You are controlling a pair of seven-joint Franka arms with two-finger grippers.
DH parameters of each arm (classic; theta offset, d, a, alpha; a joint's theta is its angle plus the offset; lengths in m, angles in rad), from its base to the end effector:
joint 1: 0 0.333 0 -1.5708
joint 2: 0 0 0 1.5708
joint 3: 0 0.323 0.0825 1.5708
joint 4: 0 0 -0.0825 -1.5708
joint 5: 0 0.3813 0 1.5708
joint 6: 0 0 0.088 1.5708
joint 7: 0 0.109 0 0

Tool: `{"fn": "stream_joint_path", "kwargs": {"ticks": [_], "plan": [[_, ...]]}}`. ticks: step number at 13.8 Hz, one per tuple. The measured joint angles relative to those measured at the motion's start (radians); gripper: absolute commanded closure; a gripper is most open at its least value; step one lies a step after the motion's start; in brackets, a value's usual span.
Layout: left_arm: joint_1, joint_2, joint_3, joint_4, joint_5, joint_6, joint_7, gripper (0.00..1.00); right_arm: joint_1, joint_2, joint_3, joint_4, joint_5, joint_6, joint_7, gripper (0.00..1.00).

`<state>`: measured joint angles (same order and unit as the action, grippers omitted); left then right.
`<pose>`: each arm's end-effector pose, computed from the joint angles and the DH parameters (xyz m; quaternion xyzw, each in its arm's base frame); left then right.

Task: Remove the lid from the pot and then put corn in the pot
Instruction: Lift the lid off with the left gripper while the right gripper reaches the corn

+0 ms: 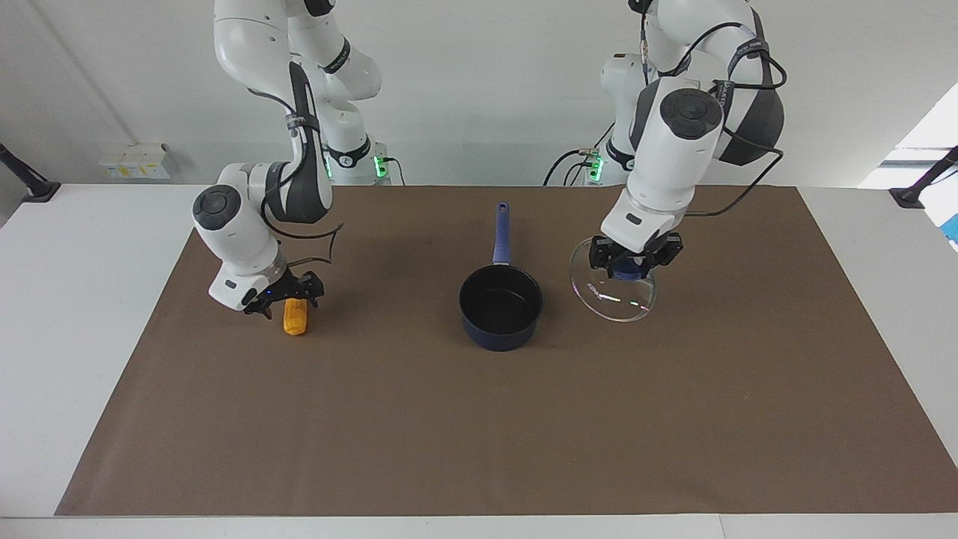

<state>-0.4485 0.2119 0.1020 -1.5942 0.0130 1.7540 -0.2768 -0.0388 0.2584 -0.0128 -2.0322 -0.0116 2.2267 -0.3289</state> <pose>0.5824 -0.2145 0.5100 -0.9988 0.0370 0.0190 0.0241 0.5835 -0.0303 0.3205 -0.9893 -0.1419 0.0325 0.0000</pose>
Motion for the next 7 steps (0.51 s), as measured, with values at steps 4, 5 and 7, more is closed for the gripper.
{"fn": "stream_joint_path", "kwargs": {"ticks": [4,5,7], "plan": [[0.085,-0.035,0.001,-0.099,0.0,0.043,0.137,1.0,-0.005,0.02,0.001,-0.023,0.0,0.032,-0.015,0.77],[0.107,-0.052,0.001,-0.14,0.0,0.081,0.176,1.0,-0.005,0.02,0.001,-0.025,0.0,0.032,-0.015,1.0],[0.15,-0.094,0.001,-0.233,0.0,0.155,0.252,1.0,-0.005,0.02,0.001,-0.026,0.0,0.032,-0.012,1.0]]}}
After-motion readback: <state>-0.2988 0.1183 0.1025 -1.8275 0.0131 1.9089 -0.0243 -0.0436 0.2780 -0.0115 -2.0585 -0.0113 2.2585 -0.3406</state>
